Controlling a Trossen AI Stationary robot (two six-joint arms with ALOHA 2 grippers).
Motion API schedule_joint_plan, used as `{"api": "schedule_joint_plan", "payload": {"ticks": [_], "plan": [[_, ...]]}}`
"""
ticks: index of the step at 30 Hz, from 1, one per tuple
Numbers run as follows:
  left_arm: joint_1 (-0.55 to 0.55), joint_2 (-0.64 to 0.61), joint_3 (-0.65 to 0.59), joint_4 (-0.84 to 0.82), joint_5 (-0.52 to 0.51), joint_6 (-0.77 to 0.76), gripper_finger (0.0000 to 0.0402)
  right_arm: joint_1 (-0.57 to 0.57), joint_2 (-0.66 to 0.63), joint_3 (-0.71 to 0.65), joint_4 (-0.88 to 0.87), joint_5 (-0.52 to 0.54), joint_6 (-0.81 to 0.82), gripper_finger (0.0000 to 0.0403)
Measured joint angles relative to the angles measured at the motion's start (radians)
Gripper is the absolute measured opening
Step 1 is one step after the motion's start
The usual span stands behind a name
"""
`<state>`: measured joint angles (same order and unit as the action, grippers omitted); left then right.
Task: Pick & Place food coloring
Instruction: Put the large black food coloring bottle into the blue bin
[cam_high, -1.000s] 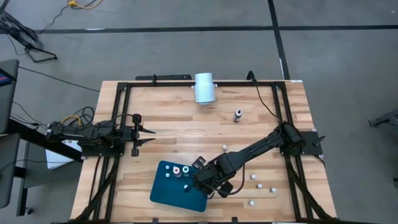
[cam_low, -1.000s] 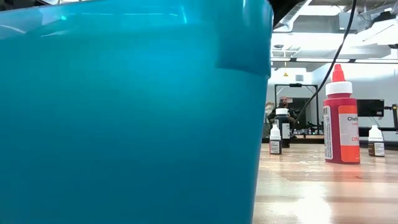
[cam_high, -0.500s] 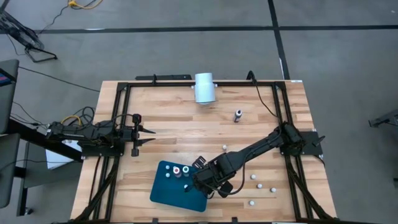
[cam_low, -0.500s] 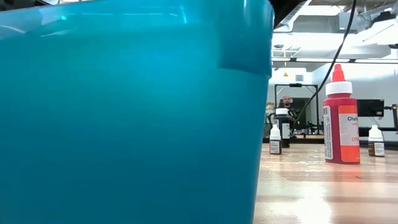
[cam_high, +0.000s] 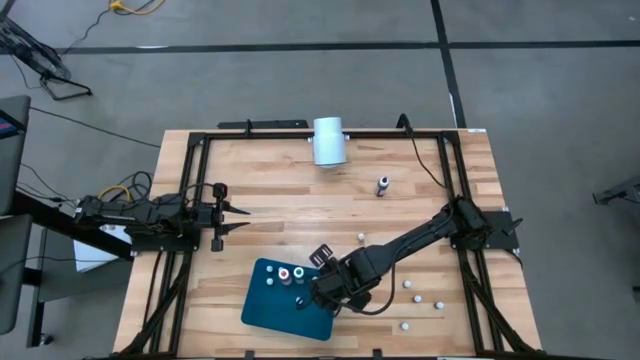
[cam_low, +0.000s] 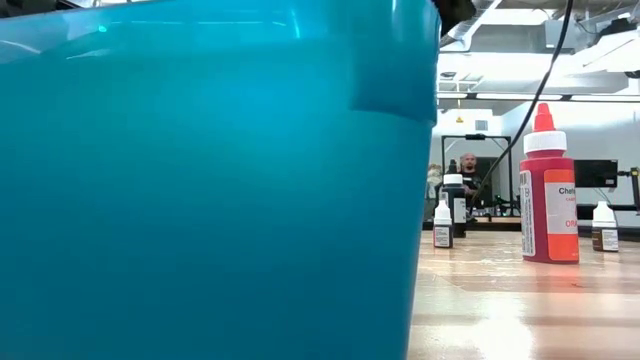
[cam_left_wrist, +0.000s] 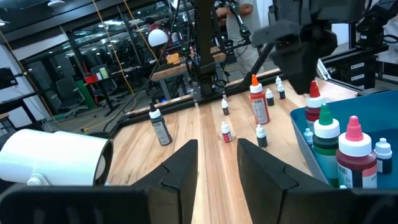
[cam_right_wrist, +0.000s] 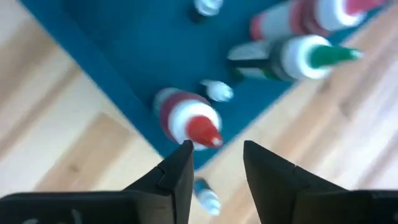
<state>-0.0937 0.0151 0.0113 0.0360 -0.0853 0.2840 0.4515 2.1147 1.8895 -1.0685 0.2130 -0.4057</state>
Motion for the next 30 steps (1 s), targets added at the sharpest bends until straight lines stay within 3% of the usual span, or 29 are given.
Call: {"api": "schedule_joint_plan", "payload": {"ticks": [5,11,16,22,30], "plan": [[0.000,0.000,0.000,0.000,0.000,0.000,0.0105,-0.001,-0.004,0.060,-0.065,-0.007,0.062,0.0149],[0.000,0.000,0.000,0.000,0.000,0.000,0.0105,-0.022,-0.008,0.108,-0.271,-0.013,0.194,0.0178],[0.000,0.000,0.000,0.000,0.000,0.000,0.0105,-0.083,-0.051,0.081,-0.444,0.055,0.289,0.0204],[0.000,0.000,0.000,0.000,0.000,0.000,0.0105,-0.180,-0.173,-0.058,-0.467,0.157,0.312,0.0223],[0.000,0.000,0.000,0.000,0.000,0.000,0.0105,-0.323,-0.410,-0.404,-0.264,0.163,0.294,0.0228]]}}
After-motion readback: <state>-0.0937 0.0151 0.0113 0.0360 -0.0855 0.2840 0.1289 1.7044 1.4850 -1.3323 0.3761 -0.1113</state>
